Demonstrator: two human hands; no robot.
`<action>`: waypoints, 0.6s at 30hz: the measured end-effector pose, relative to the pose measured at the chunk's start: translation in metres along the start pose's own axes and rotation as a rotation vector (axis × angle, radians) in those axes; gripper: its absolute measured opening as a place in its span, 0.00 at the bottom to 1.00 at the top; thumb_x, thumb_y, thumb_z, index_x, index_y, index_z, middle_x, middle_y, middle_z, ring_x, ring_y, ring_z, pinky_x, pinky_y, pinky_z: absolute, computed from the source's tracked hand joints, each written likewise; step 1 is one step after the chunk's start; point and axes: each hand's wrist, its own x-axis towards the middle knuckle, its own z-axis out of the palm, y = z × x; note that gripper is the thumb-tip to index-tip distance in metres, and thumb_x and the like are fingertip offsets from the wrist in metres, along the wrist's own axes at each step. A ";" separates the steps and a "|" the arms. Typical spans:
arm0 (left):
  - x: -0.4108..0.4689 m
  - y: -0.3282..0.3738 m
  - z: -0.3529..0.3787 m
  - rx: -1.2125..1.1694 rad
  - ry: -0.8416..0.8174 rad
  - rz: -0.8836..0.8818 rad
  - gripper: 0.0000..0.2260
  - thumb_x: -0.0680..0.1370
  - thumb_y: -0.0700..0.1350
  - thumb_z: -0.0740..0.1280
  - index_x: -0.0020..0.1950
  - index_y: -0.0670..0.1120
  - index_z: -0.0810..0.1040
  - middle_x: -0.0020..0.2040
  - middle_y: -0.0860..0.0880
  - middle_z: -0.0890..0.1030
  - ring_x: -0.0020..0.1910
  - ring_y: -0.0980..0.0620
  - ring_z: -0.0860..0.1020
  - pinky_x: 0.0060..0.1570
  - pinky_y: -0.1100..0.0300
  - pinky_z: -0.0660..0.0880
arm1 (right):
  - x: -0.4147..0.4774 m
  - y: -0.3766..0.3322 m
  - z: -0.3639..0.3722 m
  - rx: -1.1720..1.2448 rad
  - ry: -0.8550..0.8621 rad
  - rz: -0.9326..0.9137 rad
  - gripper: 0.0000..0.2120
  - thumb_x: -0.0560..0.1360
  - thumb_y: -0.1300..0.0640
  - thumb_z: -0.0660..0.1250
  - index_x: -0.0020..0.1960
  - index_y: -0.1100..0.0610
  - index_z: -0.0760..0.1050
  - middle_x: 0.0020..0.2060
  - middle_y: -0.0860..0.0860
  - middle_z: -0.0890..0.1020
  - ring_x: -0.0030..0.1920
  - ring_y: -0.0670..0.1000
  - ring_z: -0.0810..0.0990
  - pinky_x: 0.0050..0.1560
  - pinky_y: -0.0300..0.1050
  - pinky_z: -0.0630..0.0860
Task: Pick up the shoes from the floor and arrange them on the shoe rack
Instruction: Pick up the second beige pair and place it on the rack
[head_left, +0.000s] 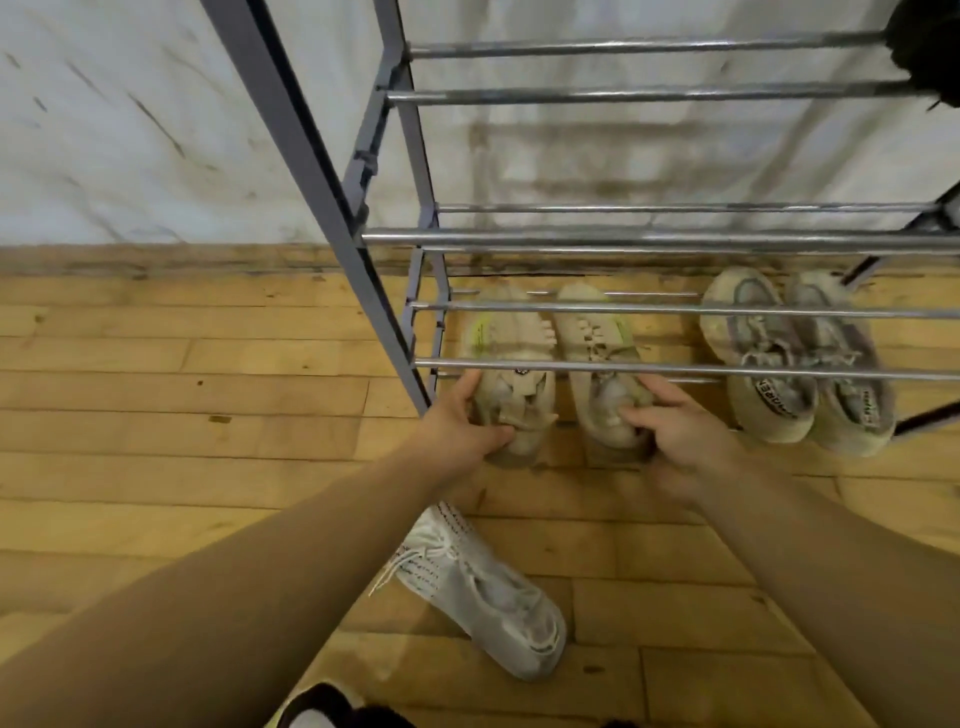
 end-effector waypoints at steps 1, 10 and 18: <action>0.011 0.002 -0.001 0.024 0.020 0.008 0.35 0.74 0.40 0.77 0.78 0.52 0.67 0.63 0.52 0.81 0.62 0.50 0.80 0.63 0.50 0.78 | 0.008 -0.002 0.002 -0.025 0.009 0.009 0.23 0.76 0.71 0.68 0.67 0.52 0.80 0.60 0.56 0.84 0.59 0.57 0.83 0.54 0.53 0.81; 0.054 -0.009 0.005 0.572 0.071 0.126 0.45 0.72 0.60 0.75 0.82 0.59 0.53 0.74 0.49 0.68 0.71 0.46 0.70 0.66 0.50 0.75 | 0.021 -0.001 0.012 -0.956 -0.036 -0.211 0.41 0.73 0.42 0.75 0.81 0.41 0.59 0.71 0.48 0.72 0.72 0.54 0.70 0.68 0.48 0.72; 0.049 -0.018 0.015 0.933 0.152 0.117 0.32 0.81 0.56 0.67 0.81 0.53 0.56 0.70 0.43 0.66 0.68 0.41 0.69 0.63 0.47 0.75 | 0.024 0.007 0.015 -1.009 -0.026 -0.303 0.41 0.74 0.42 0.72 0.82 0.43 0.58 0.73 0.49 0.71 0.72 0.54 0.70 0.66 0.49 0.73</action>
